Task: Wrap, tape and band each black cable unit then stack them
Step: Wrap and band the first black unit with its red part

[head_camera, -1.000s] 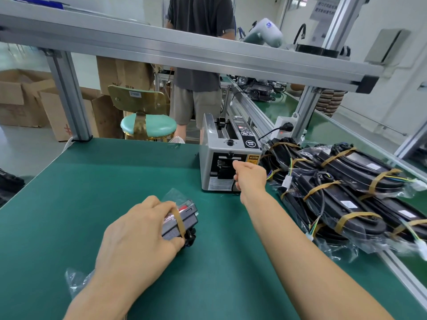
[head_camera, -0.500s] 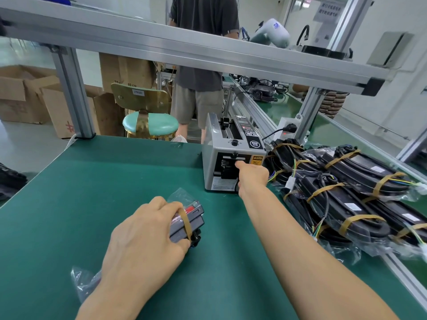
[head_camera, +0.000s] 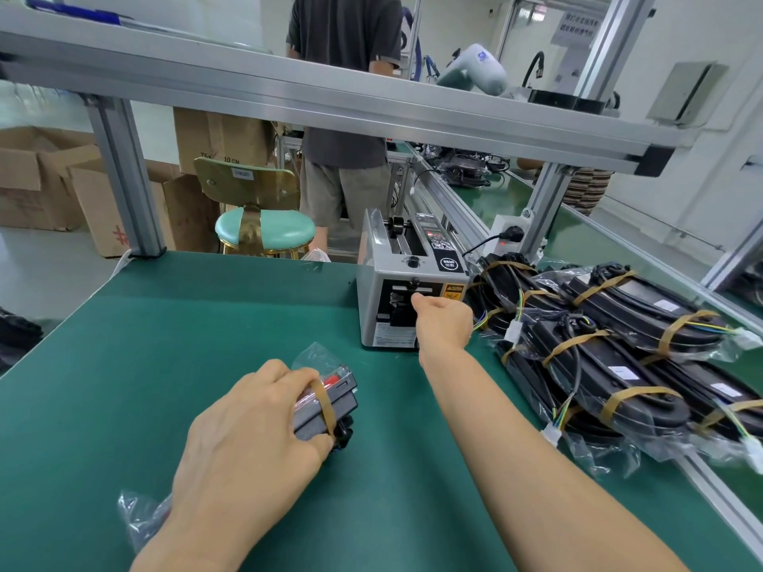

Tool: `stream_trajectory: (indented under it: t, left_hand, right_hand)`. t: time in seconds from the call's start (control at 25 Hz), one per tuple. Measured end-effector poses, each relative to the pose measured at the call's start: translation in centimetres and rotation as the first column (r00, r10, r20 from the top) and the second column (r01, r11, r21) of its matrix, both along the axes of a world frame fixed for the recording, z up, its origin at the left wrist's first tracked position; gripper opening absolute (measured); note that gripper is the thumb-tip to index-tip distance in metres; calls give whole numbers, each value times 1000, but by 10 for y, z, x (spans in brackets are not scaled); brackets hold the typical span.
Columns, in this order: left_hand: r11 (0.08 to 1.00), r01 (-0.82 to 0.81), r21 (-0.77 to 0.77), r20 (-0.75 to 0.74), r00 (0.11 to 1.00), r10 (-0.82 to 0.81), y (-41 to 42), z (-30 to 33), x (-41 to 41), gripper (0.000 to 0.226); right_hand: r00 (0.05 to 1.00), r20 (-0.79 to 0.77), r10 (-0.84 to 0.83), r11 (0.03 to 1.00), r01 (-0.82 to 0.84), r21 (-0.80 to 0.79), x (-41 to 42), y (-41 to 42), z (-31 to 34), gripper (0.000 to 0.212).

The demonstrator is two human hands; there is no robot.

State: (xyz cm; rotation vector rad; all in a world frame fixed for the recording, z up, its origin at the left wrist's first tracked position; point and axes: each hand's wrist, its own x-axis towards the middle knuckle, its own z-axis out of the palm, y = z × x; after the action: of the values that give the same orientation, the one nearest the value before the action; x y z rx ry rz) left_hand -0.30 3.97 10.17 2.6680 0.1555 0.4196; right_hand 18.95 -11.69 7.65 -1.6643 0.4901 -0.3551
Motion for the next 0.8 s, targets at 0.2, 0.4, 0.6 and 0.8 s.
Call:
stream_trajectory:
  t: [0.2,0.4,0.6,0.8]
  left_hand:
    - [1000,13,-1,-14,1000,-13,2,1,0,33]
    - [1000,8,-5,-3,1000,-8,3,0,1,34]
    - [1000,-14,-14,20,1000,14,3,0,1,37]
    - [990,135,-27,152,980,-130,5,2,-3,65]
  right_hand:
    - [992,-98,-79,991,89,102,10,6,4,21]
    - [993,-122,-5,942,45,334,0,10,15,27]
    - [911,85,402,786,-392,478,-67,-13,31,27]
    - [721,27,692,715,-690,116,-129,-2,37,26]
